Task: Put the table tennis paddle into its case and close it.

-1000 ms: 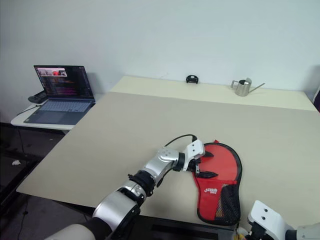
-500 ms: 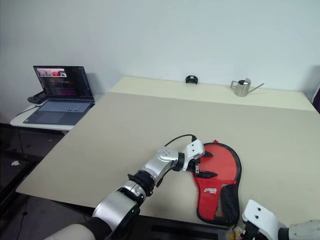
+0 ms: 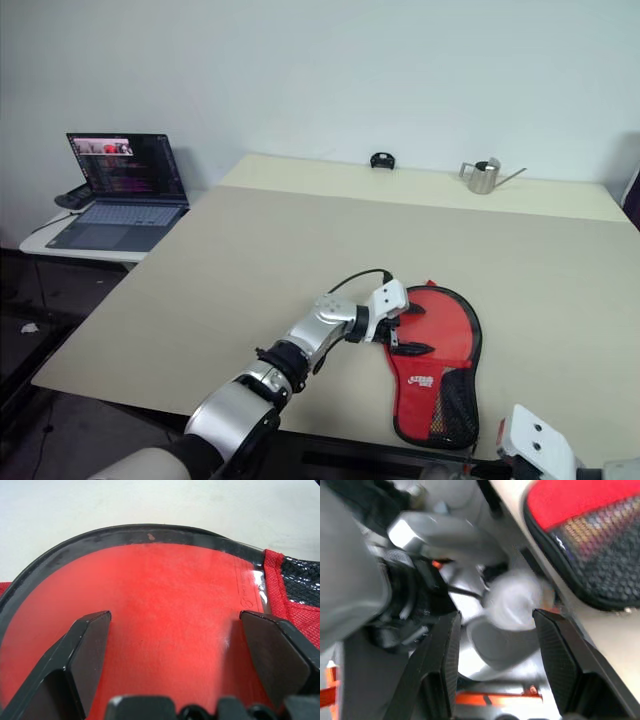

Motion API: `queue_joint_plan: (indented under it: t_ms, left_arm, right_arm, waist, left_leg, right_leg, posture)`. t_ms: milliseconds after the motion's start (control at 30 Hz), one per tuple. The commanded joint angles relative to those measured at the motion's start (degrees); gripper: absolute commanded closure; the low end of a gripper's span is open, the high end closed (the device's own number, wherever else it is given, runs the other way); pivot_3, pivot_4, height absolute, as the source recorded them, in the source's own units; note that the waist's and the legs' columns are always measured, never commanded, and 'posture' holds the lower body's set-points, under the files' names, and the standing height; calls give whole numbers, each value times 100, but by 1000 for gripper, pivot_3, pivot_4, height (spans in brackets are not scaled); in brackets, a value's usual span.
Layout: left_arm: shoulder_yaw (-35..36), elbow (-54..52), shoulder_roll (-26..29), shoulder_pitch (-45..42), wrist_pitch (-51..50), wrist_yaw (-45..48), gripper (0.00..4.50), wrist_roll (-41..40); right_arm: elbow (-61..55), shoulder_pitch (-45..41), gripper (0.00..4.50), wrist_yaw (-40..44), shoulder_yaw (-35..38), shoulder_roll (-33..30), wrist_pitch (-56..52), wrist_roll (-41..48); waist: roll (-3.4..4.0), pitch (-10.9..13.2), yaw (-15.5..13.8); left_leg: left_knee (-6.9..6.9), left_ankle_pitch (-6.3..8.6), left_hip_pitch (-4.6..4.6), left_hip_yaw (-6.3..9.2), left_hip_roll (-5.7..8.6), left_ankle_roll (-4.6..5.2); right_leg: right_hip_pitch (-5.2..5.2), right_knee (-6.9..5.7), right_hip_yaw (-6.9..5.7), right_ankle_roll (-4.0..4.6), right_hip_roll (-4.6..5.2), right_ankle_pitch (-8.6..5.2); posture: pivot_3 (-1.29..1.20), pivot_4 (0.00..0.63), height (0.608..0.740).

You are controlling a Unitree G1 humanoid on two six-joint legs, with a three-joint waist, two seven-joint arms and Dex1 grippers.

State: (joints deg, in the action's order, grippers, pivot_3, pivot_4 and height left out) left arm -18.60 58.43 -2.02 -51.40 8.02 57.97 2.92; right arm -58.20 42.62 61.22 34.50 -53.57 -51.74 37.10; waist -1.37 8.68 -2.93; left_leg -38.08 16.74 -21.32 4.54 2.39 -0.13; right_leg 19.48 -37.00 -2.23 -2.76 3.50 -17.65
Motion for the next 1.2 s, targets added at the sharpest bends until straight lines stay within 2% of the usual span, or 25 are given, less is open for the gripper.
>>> queue_joint_plan:
  t_ms: [33,133,300,467,533,667,933,1067,1200]
  left_arm:
    - [-283,411,25,242,-107,-13,0,422]
    - [-226,303,13,228,-83,67,0,333]
    - [7,-470,172,248,-255,676,0,-84]
    - [276,-1332,393,315,-587,1048,0,-505]
    - [404,-1751,467,312,-773,1106,0,-717]
    - [942,-3457,1047,473,-1800,1193,0,-1494]
    - [1925,-5507,2392,1913,-3238,419,0,-2151]
    - [2341,-6393,2623,2775,-3549,-237,0,-2318]
    - [2524,-7008,2552,3185,-3744,-887,0,-2386]
  right_arm:
    - [184,-415,2048,128,386,-32,208,324]
    - [623,-1228,2048,-172,272,-85,162,512]
    - [1697,-2922,2048,-800,-450,62,387,421]
    - [2940,-4103,2048,-1018,-1026,262,776,181]
    - [3370,-4400,2048,-993,-1281,320,905,59]
    - [4388,-5117,2048,-965,-1828,577,1697,-476]
    - [6301,-6390,2048,-778,-2151,842,2715,-1027]
    - [7380,-6962,2048,-523,-2236,812,3066,-1229]
    - [8406,-7449,2048,-188,-2334,656,3399,-1488]
  waist:
    - [-4,2,6]
    - [-5,3,15]
    - [13,17,74]
    - [37,35,164]
    - [43,51,167]
    - [54,83,204]
    - [88,86,343]
    - [92,95,293]
    - [93,97,223]
  left_leg:
    - [0,0,4,0,0,0]
    - [3,1,29,-4,-1,0]
    - [13,1,26,-8,-2,-1]
    - [7,-13,-47,-7,-2,-23]
    - [5,-17,-62,-11,-1,-28]
    - [4,-18,-68,-13,-2,-30]
    - [6,-19,-52,-19,-4,-32]
    - [2,-19,-54,-20,-4,-32]
    - [0,-19,-59,-16,0,-33]
  right_leg:
    - [-4,0,0,-1,0,0]
    - [-24,2,6,-5,12,-3]
    - [-15,2,8,14,15,7]
    - [61,-7,6,28,13,4]
    - [74,-5,7,28,14,4]
    - [82,-8,10,29,17,3]
    - [78,-13,22,32,19,3]
    - [79,-13,23,33,22,3]
    - [77,-11,17,33,30,4]
  posture:
    - [0,150,740]
    - [0,150,740]
    - [0,150,740]
    - [0,150,740]
    - [0,150,740]
    - [0,150,740]
    - [0,150,740]
    - [0,150,740]
    - [0,150,740]
